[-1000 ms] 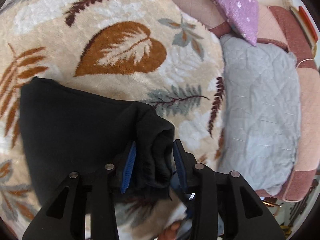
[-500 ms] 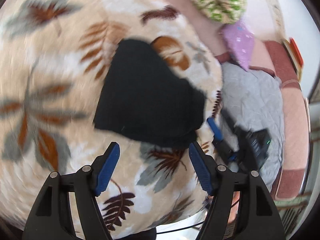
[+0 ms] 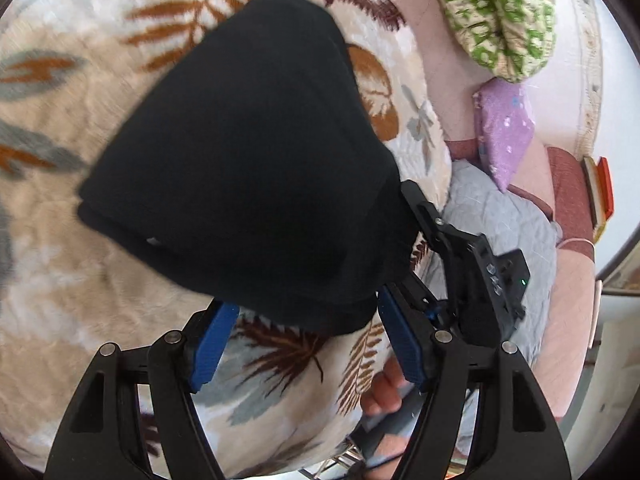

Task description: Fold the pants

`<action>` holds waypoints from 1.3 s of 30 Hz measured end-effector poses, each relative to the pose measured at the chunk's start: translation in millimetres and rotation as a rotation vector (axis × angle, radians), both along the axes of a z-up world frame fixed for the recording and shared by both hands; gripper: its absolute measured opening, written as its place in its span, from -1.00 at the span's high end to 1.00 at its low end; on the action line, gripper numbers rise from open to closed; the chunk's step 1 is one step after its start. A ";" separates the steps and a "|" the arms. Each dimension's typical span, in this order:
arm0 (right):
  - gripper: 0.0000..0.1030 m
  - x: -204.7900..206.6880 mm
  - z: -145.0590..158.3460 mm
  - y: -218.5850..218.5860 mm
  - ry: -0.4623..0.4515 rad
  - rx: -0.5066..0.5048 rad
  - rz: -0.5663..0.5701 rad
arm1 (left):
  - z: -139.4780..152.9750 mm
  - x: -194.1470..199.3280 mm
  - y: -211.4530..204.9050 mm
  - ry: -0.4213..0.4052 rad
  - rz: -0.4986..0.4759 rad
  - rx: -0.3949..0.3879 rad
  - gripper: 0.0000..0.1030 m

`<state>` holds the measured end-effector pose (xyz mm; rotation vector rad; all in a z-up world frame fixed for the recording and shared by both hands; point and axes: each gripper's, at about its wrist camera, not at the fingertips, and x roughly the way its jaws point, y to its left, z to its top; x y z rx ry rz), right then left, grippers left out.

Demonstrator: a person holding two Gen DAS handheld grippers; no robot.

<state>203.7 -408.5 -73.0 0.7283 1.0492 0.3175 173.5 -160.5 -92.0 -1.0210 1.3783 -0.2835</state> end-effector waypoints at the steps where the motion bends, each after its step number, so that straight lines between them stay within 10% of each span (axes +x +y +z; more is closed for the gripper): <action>1: -0.07 0.4 -1.7 -1.8 0.003 0.016 0.000 | -4.7 1.9 -4.1 0.021 -0.007 0.005 -0.26; 5: 0.36 0.1 2.6 -6.4 -0.019 -0.023 0.049 | -27.5 5.0 -23.0 0.122 -0.074 -0.027 0.69; 15: 0.41 7.5 -6.9 -5.0 -0.047 -0.180 0.063 | -35.5 7.7 -29.3 0.115 -0.102 -0.022 0.70; 23: -0.16 -32.7 35.6 -35.3 -0.089 -0.076 -0.052 | 36.6 -22.3 13.7 -0.038 -0.240 -0.016 0.70; 26: -0.20 -52.3 38.8 -50.1 -0.071 -0.027 -0.075 | 68.3 -7.4 54.5 -0.136 -0.164 0.070 0.37; 28: -0.20 -62.9 33.4 -57.5 -0.047 0.004 -0.103 | 76.0 8.5 73.8 -0.128 -0.144 0.134 -0.31; 39: -0.20 -65.0 5.0 -52.4 0.016 0.089 -0.153 | 43.4 52.9 45.6 -0.116 -0.387 0.243 -0.32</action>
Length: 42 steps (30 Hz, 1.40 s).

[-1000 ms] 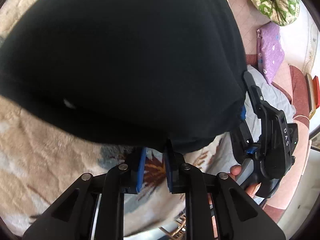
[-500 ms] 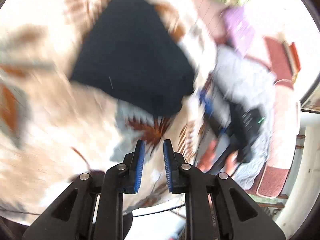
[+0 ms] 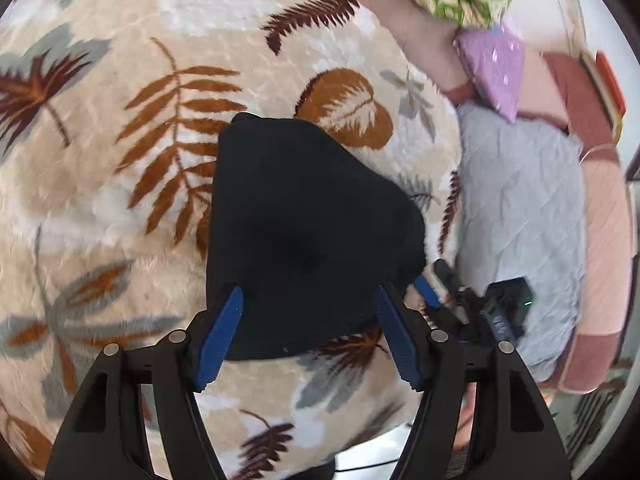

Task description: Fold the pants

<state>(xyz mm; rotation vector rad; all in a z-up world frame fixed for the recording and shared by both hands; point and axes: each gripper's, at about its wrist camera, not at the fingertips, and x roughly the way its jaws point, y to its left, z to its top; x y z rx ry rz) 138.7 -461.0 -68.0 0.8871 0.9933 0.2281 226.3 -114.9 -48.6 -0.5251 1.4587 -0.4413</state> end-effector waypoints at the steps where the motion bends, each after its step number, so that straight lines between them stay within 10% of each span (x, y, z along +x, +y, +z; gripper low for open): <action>1: -0.20 0.8 -0.3 1.1 -0.001 0.000 0.002 | -2.9 1.7 -2.9 -0.002 -0.006 0.027 -0.32; 17: -0.29 35.7 -24.7 6.8 -0.035 0.066 0.104 | -38.1 11.0 1.4 0.011 -0.066 -0.025 -0.32; 29: -0.37 59.3 -27.5 45.1 0.042 0.003 0.456 | -36.3 13.7 -19.5 -0.030 -0.241 0.036 -0.49; 34: 0.24 56.4 -28.6 50.7 0.034 -0.098 0.494 | -21.9 4.4 -37.3 -0.153 -0.323 0.194 0.37; 42: 0.37 33.5 -11.3 58.6 -0.064 -0.198 0.487 | -6.3 -13.1 -12.4 -0.220 -0.265 0.126 0.66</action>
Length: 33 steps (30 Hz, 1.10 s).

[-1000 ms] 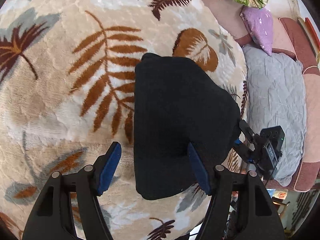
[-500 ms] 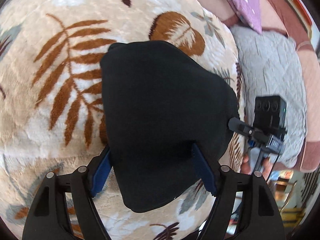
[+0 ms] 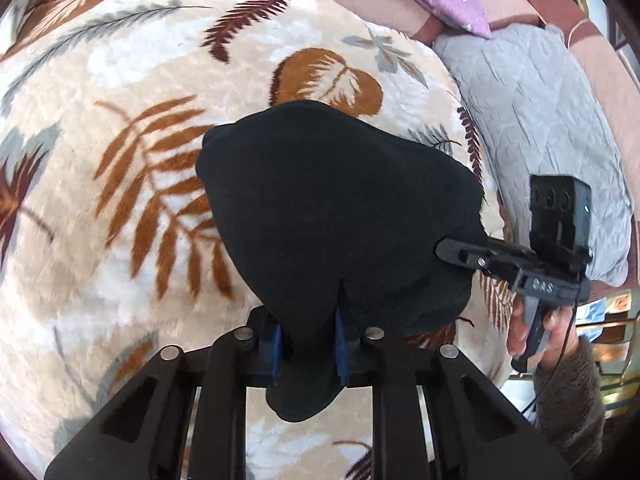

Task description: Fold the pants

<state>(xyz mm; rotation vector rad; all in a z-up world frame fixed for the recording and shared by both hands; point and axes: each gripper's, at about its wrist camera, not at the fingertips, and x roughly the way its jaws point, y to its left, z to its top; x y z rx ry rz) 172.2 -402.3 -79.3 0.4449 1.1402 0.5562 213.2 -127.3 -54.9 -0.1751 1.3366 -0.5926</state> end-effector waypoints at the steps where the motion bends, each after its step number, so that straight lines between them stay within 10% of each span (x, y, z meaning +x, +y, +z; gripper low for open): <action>1: 0.38 -2.9 3.1 2.2 -0.004 0.003 0.001 | 0.8 -2.8 5.0 0.007 0.004 -0.002 0.66; 12: 0.39 -31.8 62.9 93.9 -0.090 0.015 0.072 | 36.4 -37.3 109.1 -0.021 0.092 0.009 0.66; 21: 0.38 -36.8 24.1 205.9 0.008 0.089 0.042 | 9.7 -41.1 203.8 0.039 0.117 0.101 0.62; 26: 0.19 -31.9 1.4 223.6 -0.002 -0.011 -0.079 | -7.2 -44.0 214.1 -0.036 0.055 0.163 0.03; 28: -0.06 -34.5 -2.8 224.8 -0.027 -0.067 -0.098 | -9.9 -46.6 214.4 -0.105 0.049 0.236 -0.60; 33: -0.11 -41.4 2.4 211.8 -0.055 -0.080 -0.113 | -5.9 -50.4 226.3 -0.098 0.113 0.248 -0.64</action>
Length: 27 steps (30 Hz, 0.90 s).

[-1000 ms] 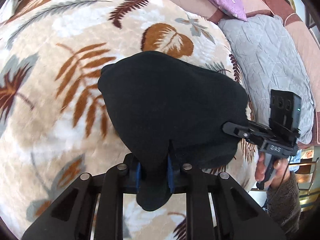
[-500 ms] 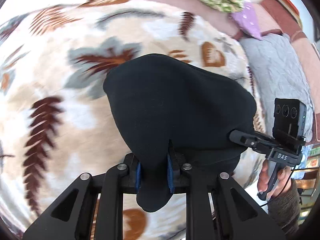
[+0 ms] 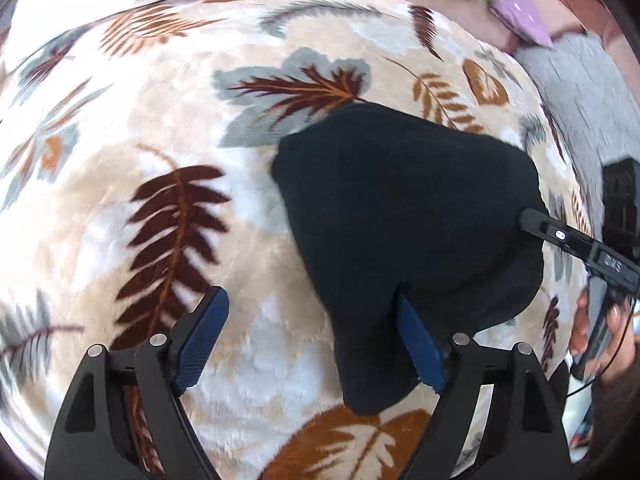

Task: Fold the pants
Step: 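Open both tools and lift them away from the folded pants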

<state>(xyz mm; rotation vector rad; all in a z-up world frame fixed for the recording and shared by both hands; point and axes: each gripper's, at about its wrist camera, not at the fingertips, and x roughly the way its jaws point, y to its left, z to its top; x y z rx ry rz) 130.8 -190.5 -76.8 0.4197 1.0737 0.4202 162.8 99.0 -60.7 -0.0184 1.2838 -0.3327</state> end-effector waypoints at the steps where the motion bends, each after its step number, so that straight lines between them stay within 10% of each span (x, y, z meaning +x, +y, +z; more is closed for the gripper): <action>1: -0.11 -2.4 5.0 -2.6 -0.002 -0.001 -0.016 | 6.1 -5.5 3.5 -0.017 0.021 0.013 -0.64; 9: -0.20 -70.0 69.7 2.0 -0.119 -0.157 -0.081 | 37.5 -75.9 7.8 -0.189 0.186 0.161 -0.63; 14: -0.86 -128.2 68.3 24.6 -0.121 -0.232 -0.167 | 35.0 -127.7 -11.0 -0.249 0.270 0.156 -0.63; 27: -0.90 -193.6 64.9 48.8 -0.258 -0.456 -0.223 | 19.8 -175.0 -22.9 -0.346 0.470 0.223 -0.63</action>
